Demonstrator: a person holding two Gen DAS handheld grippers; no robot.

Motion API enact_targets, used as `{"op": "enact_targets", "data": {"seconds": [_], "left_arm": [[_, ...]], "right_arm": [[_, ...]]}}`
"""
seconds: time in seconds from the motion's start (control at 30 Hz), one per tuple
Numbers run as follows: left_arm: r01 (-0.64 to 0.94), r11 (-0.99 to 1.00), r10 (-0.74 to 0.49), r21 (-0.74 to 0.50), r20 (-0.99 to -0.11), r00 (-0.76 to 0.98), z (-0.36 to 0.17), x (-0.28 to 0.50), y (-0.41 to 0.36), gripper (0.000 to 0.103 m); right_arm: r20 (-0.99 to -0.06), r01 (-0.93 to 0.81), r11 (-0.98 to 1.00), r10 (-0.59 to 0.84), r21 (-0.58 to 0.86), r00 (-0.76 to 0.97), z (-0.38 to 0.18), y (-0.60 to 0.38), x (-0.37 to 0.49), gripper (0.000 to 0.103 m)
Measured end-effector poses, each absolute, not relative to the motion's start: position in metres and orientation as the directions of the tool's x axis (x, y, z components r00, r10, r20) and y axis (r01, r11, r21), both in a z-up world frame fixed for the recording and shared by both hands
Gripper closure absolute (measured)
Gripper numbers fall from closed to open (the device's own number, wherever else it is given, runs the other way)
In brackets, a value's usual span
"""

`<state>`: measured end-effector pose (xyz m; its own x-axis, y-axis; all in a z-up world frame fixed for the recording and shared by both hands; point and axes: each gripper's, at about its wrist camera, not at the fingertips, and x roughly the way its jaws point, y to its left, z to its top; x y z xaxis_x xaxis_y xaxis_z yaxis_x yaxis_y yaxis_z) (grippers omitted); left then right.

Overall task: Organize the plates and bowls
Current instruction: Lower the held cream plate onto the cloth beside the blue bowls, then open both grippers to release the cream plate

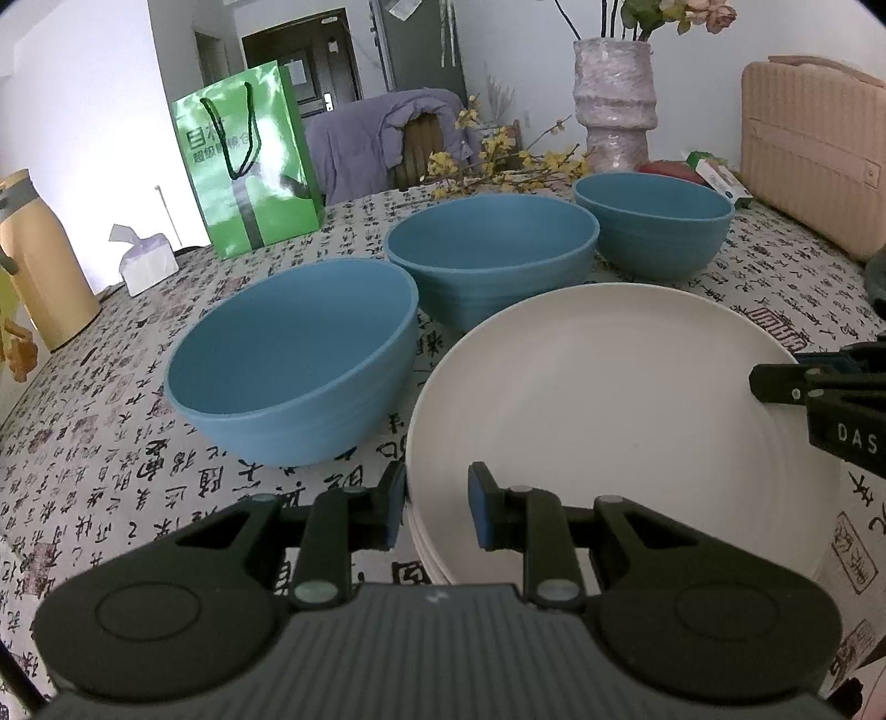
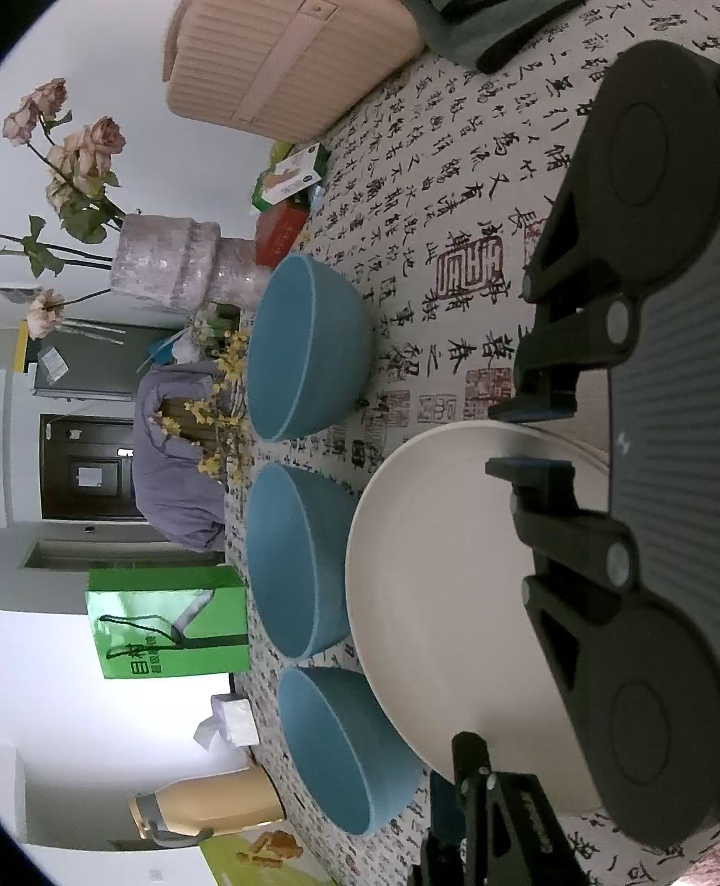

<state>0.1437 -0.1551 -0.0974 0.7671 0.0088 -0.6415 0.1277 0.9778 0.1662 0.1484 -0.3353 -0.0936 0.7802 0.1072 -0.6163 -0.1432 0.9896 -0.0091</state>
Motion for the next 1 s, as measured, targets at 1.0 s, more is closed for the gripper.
{"op": "enact_targets", "data": {"seconds": [1.0], "left_arm": [[0.171, 0.985, -0.129, 0.000, -0.660, 0.740, -0.090, 0.143, -0.131, 0.076]], "right_arm": [[-0.605, -0.128, 0.972, 0.222, 0.195, 0.764, -0.089, -0.355, 0.146, 0.075]]}}
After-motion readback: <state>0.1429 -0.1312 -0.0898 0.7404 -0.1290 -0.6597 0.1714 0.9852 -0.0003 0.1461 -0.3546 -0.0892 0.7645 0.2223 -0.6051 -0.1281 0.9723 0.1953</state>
